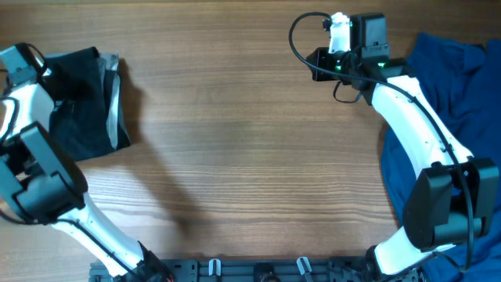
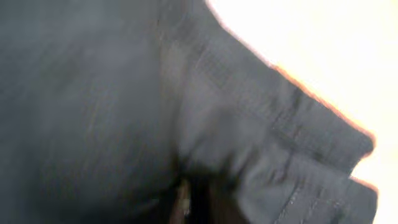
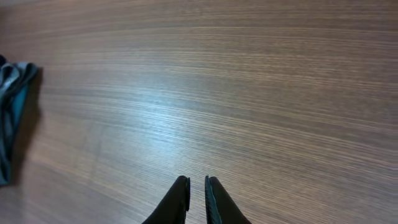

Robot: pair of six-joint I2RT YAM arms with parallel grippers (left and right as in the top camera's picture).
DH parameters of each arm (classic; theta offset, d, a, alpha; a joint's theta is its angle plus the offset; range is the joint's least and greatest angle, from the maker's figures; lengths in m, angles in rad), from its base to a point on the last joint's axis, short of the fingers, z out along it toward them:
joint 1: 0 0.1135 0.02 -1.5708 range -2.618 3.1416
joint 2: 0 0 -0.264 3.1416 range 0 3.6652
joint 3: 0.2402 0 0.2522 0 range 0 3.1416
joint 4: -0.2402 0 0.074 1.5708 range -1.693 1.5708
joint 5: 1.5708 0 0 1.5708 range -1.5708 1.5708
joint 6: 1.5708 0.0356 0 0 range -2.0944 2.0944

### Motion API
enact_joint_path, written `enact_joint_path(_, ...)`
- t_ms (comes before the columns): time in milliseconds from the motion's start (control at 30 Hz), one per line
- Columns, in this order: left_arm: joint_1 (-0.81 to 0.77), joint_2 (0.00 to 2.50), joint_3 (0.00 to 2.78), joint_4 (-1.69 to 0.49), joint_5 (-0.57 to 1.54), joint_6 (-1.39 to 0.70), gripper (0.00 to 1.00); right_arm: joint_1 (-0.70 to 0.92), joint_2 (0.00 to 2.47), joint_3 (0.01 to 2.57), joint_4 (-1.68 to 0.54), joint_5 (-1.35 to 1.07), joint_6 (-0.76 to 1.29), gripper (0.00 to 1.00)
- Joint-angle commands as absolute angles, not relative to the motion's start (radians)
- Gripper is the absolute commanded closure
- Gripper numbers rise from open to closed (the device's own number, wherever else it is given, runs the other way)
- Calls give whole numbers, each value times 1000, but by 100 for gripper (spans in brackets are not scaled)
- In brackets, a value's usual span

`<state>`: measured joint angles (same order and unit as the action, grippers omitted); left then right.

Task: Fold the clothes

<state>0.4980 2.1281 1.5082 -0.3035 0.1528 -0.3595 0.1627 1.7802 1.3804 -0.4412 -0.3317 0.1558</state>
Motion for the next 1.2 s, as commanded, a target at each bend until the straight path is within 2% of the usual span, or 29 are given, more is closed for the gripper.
enact_joint_path(0, 472, 2194, 1489, -215, 245, -359, 75, 165, 1780, 1382, -440, -283, 158, 87)
enact_joint_path(100, 469, 2157, 1556, -235, 307, -358, 55, 165, 1780, 1382, -446, -284, 159, 89)
enact_joint_path(167, 469, 2088, 1620, -371, 328, -343, 42, 165, 1780, 1382, -463, -284, 160, 89)
enact_joint_path(267, 471, 1955, 1649, -564, 257, -344, 36, 165, 1780, 1382, -492, -284, 159, 89)
enact_joint_path(333, 472, 1886, 1649, -704, 113, -345, 40, 165, 1780, 1382, -509, -285, 159, 89)
enact_joint_path(367, 476, 1873, 1649, -776, 89, -348, 55, 165, 1780, 1382, -515, -285, 159, 88)
enact_joint_path(400, 479, 1873, 1649, -842, 83, -349, 77, 165, 1780, 1382, -519, -285, 159, 88)
enact_joint_path(433, 486, 1884, 1649, -927, 55, -381, 90, 165, 1780, 1382, -524, -285, 159, 88)
enact_joint_path(467, 495, 1896, 1649, -988, 6, -436, 96, 165, 1780, 1382, -526, -285, 160, 88)
enact_joint_path(600, 572, 1942, 1645, -1113, -182, -616, 96, 165, 1780, 1382, -529, -288, 160, 88)
enact_joint_path(700, 626, 1972, 1630, -1091, -199, -687, 96, 165, 1780, 1382, -532, -287, 160, 88)
enact_joint_path(800, 629, 2032, 1582, -910, -152, -679, 96, 165, 1780, 1382, -532, -287, 161, 88)
enact_joint_path(867, 609, 2091, 1563, -767, -49, -599, 94, 165, 1780, 1382, -532, -287, 160, 88)
enact_joint_path(900, 594, 2123, 1563, -703, -22, -558, 90, 165, 1780, 1382, -530, -287, 160, 88)
enact_joint_path(933, 577, 2151, 1563, -636, -19, -517, 80, 165, 1780, 1382, -527, -287, 160, 88)
enact_joint_path(1033, 560, 2162, 1565, -555, -3, -415, 71, 165, 1780, 1382, -521, -287, 160, 89)
enact_joint_path(1067, 559, 2148, 1573, -563, 22, -383, 65, 165, 1780, 1382, -520, -287, 159, 89)
enact_joint_path(1167, 559, 2067, 1620, -666, 38, -343, 57, 165, 1761, 1391, -520, -278, 124, 89)
